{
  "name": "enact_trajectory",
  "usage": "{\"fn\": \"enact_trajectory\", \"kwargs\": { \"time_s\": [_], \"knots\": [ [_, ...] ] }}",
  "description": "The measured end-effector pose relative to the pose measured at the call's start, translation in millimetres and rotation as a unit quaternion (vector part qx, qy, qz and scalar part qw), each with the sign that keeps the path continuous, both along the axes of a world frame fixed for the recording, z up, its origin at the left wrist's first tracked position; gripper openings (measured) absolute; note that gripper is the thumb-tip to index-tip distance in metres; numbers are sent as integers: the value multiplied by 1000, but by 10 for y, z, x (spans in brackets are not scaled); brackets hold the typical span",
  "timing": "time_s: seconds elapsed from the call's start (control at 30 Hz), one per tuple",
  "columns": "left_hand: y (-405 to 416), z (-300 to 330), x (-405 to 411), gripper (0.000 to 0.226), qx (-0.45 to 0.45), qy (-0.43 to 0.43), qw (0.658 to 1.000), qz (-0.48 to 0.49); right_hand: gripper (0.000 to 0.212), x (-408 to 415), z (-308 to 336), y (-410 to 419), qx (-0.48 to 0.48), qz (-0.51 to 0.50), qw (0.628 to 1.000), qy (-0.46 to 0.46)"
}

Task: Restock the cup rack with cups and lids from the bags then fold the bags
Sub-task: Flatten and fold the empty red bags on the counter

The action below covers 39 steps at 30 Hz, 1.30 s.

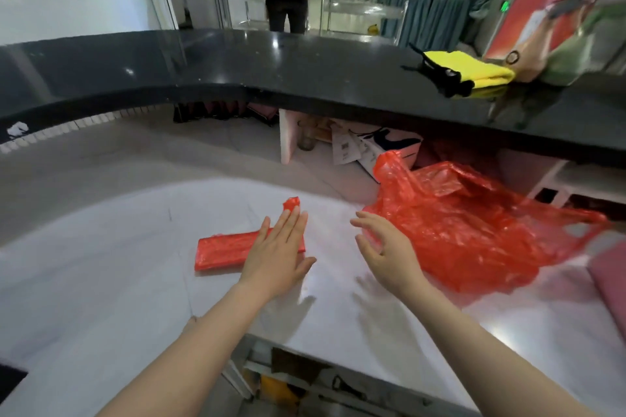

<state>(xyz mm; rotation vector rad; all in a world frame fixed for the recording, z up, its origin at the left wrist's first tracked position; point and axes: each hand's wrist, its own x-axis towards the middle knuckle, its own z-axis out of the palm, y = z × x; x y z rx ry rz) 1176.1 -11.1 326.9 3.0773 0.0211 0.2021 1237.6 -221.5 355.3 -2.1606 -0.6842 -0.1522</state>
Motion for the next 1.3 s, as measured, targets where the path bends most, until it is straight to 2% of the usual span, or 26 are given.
{"fn": "enact_trajectory", "kwargs": {
  "time_s": [0.17,0.27,0.3,0.37,0.43,0.5,0.57,0.63,0.73,0.77,0.83,0.9,0.97,1.1,1.17,1.2,1.23,1.3],
  "knots": [
    [-501,122,254,79,-2,-40,998,-50,26,-21,326,-710,49,-88,988,-115],
    [-762,185,372,79,-33,-56,995,-72,33,81,403,-1152,-32,-145,975,-167],
    [-843,201,406,78,-43,-55,995,-77,47,143,391,-1287,-95,-165,969,-156],
    [-988,212,454,76,-55,-49,994,-81,85,248,298,-1532,-241,-195,949,-64],
    [-1110,203,472,76,-60,-42,994,-83,104,309,163,-1697,-321,-195,926,26],
    [-1219,177,469,77,-63,-33,994,-80,99,342,28,-1777,-349,-173,919,63],
    [-1305,143,455,79,-69,-29,995,-72,68,378,-76,-1771,-364,-145,918,63],
    [-1361,101,432,81,-99,-33,993,-58,40,423,-128,-1710,-316,-137,937,60],
    [-1387,33,367,90,-168,-49,984,-30,14,444,-54,-1589,-131,-133,981,52],
    [-1385,12,338,93,-195,-52,979,-16,7,453,14,-1555,-62,-128,988,52],
    [-1376,-23,272,98,-258,-52,965,16,15,455,174,-1496,50,-116,990,60],
    [-1358,-28,236,103,-339,-47,939,47,16,444,350,-1435,148,-93,981,85],
    [-1357,19,241,109,-450,-26,888,85,19,431,495,-1399,233,-83,961,123],
    [-1450,199,316,94,-692,3,703,163,15,457,755,-1443,324,-75,924,187],
    [-1479,269,354,88,-747,-5,642,171,15,485,863,-1485,338,-73,917,199],
    [-1479,300,368,86,-760,-11,628,168,16,507,893,-1507,338,-74,917,199],
    [-1481,332,379,82,-762,-15,627,159,15,516,919,-1527,332,-76,919,198],
    [-1505,402,401,69,-745,-17,654,133,13,526,949,-1558,310,-82,927,194]
  ]
}}
